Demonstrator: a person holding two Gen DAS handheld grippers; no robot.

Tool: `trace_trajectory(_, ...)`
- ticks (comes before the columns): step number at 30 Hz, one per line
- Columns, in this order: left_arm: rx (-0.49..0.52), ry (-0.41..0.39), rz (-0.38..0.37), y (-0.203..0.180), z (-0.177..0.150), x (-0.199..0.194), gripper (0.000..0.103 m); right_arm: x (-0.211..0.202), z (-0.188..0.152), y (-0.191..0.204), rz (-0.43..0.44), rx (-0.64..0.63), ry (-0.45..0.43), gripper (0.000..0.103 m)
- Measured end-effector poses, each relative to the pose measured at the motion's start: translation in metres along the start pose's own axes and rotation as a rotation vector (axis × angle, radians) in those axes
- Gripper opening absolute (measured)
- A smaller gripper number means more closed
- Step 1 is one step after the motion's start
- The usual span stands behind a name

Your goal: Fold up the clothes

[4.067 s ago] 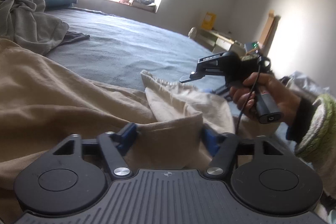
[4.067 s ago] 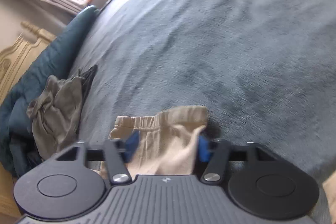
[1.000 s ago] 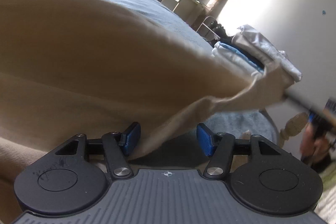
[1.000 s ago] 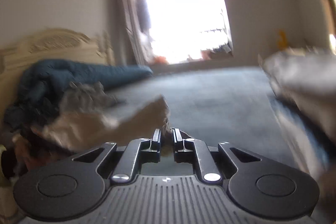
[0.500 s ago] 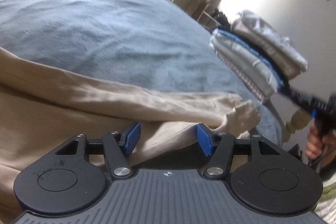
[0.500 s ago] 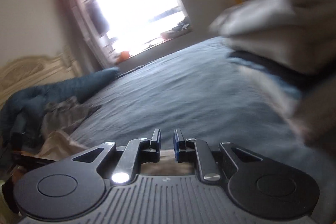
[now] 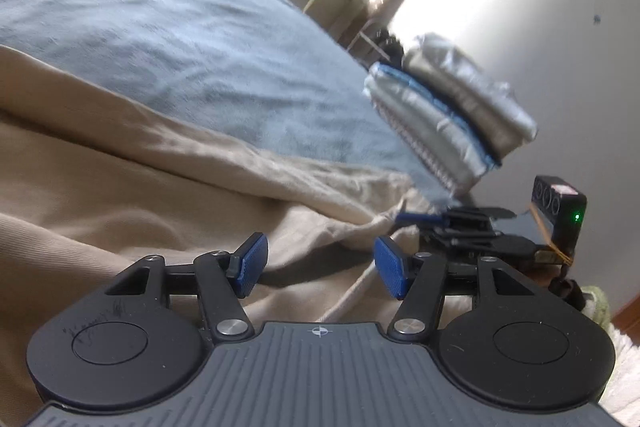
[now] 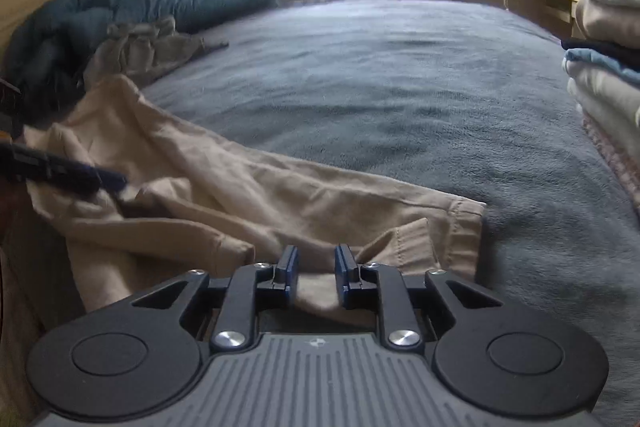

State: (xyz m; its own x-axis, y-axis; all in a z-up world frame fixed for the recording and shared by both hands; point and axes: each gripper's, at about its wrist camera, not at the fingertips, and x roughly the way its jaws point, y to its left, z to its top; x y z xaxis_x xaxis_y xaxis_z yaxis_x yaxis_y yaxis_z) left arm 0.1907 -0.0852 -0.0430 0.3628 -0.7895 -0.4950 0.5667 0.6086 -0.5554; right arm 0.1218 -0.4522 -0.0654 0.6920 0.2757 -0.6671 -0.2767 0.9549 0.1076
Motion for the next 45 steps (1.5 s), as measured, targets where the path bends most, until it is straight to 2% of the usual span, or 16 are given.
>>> trace_trajectory(2,-0.011,-0.049,0.014,0.007,0.008,-0.018,0.06,-0.008,0.015,0.005,-0.021,-0.037,-0.005,0.039)
trace_trajectory(4,-0.03,-0.103,0.042,0.018,0.017,-0.036,0.063,-0.013,0.032,0.01,-0.028,-0.071,-0.024,0.04)
trace_trajectory(7,-0.058,-0.178,0.126,0.037,0.029,-0.06,0.066,-0.009,0.065,0.023,0.03,-0.114,-0.087,0.043)
trace_trajectory(9,-0.101,-0.222,0.203,0.055,0.038,-0.074,0.066,0.008,0.086,0.036,0.097,-0.147,-0.096,0.047)
trace_trajectory(10,-0.137,-0.247,0.234,0.066,0.043,-0.081,0.067,0.018,0.095,0.044,0.131,-0.164,-0.093,0.055)
trace_trajectory(14,-0.315,-0.331,0.291,0.12,0.065,-0.11,0.074,0.069,0.124,0.086,0.24,-0.254,-0.022,0.065)
trace_trajectory(17,-0.411,-0.373,0.351,0.16,0.09,-0.127,0.077,0.102,0.137,0.118,0.257,-0.332,0.022,0.065)
trace_trajectory(19,-0.463,-0.383,0.396,0.186,0.11,-0.132,0.08,0.119,0.14,0.134,0.281,-0.368,0.048,0.065)
trace_trajectory(22,-0.53,-0.329,0.454,0.224,0.135,-0.123,0.081,0.141,0.141,0.146,0.277,-0.397,0.093,0.064)
trace_trajectory(24,-0.576,-0.287,0.485,0.245,0.147,-0.112,0.081,0.153,0.141,0.145,0.278,-0.39,0.12,0.059)
trace_trajectory(29,-0.672,-0.236,0.555,0.286,0.162,-0.091,0.071,0.164,0.143,0.128,0.295,-0.351,0.158,0.054)
trace_trajectory(32,-0.667,-0.219,0.616,0.296,0.161,-0.088,0.049,0.163,0.142,0.113,0.303,-0.343,0.182,0.054)
trace_trajectory(37,-0.633,-0.23,0.65,0.297,0.155,-0.098,0.029,0.149,0.129,0.085,0.346,-0.4,0.277,0.054)
trace_trajectory(39,-0.631,-0.238,0.653,0.298,0.151,-0.102,0.027,0.137,0.123,0.077,0.362,-0.429,0.318,0.054)
trace_trajectory(42,-0.641,-0.247,0.647,0.3,0.148,-0.106,0.024,0.114,0.121,0.058,0.377,-0.44,0.303,0.054)
trace_trajectory(45,-0.642,-0.251,0.645,0.301,0.147,-0.106,0.024,0.098,0.129,0.022,0.29,-0.333,0.25,0.057)
